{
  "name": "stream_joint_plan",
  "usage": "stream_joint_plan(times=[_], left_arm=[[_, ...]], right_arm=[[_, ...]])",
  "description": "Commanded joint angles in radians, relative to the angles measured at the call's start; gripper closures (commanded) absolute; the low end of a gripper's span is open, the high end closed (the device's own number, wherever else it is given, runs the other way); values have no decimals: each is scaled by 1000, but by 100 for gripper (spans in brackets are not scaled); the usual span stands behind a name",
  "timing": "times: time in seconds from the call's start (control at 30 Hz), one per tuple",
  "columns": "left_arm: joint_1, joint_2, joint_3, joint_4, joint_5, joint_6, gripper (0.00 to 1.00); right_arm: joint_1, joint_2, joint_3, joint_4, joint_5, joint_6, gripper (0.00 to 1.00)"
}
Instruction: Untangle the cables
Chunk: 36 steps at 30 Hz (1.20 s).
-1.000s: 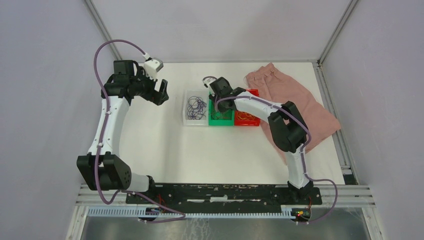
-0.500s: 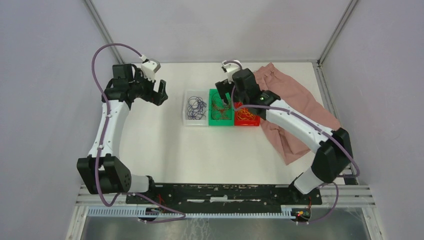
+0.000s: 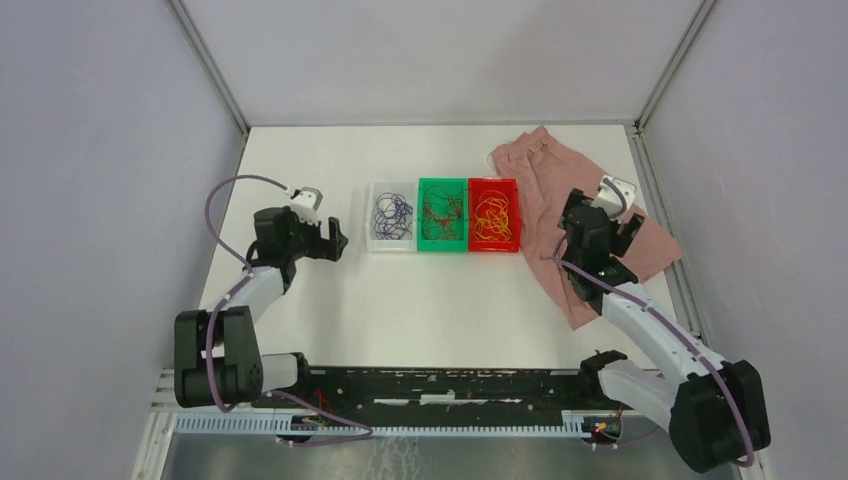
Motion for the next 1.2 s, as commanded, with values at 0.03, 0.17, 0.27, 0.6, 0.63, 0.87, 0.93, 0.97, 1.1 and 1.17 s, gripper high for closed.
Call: stream_joint_plan(times=[0.03, 0.17, 0.27, 0.6, 0.63, 0.87, 0.93, 0.97, 1.1, 1.17], left_arm=[[6, 86, -149, 672, -43, -161, 1], [6, 180, -116, 649, -112, -182, 1], [6, 223, -200, 824, -125, -185, 1], [1, 269, -513, 1447, -201, -211, 1], [-1, 245, -497, 1353, -205, -198, 1], [-45, 256, -364, 1124, -271, -180, 1], [-46, 253, -369, 1128, -271, -181, 1], [-46, 253, -367, 1124, -271, -180, 1], [-46, 254, -368, 1129, -270, -182, 1], [-45, 254, -369, 1129, -270, -182, 1]], right_arm=[[-177, 93, -111, 113, 86, 152, 0], [-255, 215, -172, 309, -5, 70, 0], [-270, 322, -196, 455, -29, -14, 0], [-298, 442, -247, 704, -391, -155, 1], [-298, 467, -283, 769, -446, -170, 0], [-284, 520, -285, 849, -390, -180, 1], [-286, 503, -275, 810, -391, -166, 1], [-285, 513, -282, 842, -390, -172, 1], [-285, 505, -279, 822, -394, -175, 1], [-285, 503, -279, 822, -394, -175, 1]])
